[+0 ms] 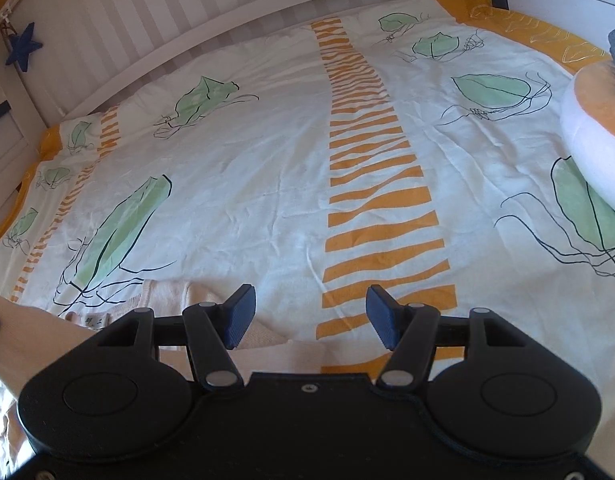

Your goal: Fold small clothes

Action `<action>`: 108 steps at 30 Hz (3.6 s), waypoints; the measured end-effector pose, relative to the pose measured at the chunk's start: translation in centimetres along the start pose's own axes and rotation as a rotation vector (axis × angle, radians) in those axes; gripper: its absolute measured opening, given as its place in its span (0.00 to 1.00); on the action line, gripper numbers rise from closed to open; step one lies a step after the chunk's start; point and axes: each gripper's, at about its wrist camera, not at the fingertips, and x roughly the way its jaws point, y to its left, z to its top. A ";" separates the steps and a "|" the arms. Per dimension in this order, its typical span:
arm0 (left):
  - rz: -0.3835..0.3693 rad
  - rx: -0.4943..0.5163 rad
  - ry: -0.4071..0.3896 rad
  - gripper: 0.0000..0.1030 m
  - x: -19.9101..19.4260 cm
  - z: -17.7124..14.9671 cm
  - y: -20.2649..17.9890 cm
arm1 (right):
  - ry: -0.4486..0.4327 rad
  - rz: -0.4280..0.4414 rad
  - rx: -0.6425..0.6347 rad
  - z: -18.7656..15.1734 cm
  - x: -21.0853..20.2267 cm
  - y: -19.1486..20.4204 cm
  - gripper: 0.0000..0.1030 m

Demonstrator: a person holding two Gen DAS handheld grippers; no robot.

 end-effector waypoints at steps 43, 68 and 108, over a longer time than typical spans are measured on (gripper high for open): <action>0.256 -0.117 0.169 0.07 2.9 -7.0 11.3 | 0.093 0.068 -0.104 -1.3 3.8 3.2 0.27; 0.405 0.050 0.259 0.11 3.6 -8.4 11.6 | 0.318 0.166 -0.130 -4.3 1.1 4.1 0.53; 0.334 -0.036 0.167 0.19 2.8 -9.1 12.7 | 0.254 -0.009 -0.234 -7.4 1.4 6.1 0.62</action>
